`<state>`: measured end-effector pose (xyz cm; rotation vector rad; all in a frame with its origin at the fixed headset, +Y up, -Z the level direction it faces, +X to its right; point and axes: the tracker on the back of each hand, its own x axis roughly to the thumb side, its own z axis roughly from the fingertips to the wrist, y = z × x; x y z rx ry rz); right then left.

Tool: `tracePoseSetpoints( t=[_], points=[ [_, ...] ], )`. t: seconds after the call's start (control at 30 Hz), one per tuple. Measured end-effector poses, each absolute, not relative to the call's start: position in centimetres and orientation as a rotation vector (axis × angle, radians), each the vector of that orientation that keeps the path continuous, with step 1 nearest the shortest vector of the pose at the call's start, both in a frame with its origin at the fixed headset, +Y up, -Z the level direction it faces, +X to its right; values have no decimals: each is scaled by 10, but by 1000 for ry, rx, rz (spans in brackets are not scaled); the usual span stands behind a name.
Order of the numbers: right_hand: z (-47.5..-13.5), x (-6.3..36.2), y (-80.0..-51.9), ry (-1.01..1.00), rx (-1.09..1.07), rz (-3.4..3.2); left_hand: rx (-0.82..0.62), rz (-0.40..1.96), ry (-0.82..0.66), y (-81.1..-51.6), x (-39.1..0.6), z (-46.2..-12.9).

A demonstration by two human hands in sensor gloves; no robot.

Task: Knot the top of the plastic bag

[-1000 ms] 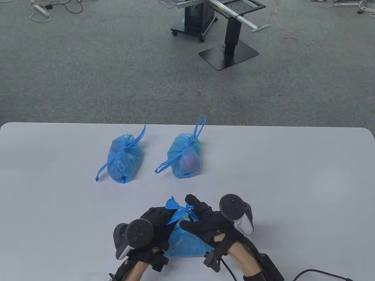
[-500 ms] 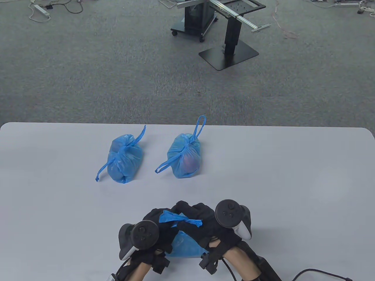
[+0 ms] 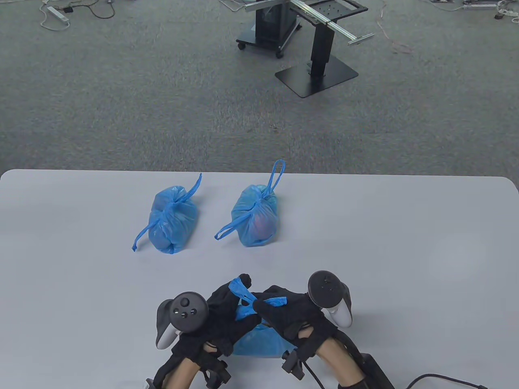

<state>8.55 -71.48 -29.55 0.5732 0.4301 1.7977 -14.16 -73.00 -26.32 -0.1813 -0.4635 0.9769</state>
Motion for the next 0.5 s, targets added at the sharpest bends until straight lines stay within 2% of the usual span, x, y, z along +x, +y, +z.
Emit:
tracePoseSetpoints(
  t=[0.3,0.5],
  points=[
    [-296,83,-721,593,599,1700,-223,1098,-504,-731,-140,-263],
    [-296,81,-727,651,587,1672,-172,1133,-543,-723,-136,-260]
  ],
)
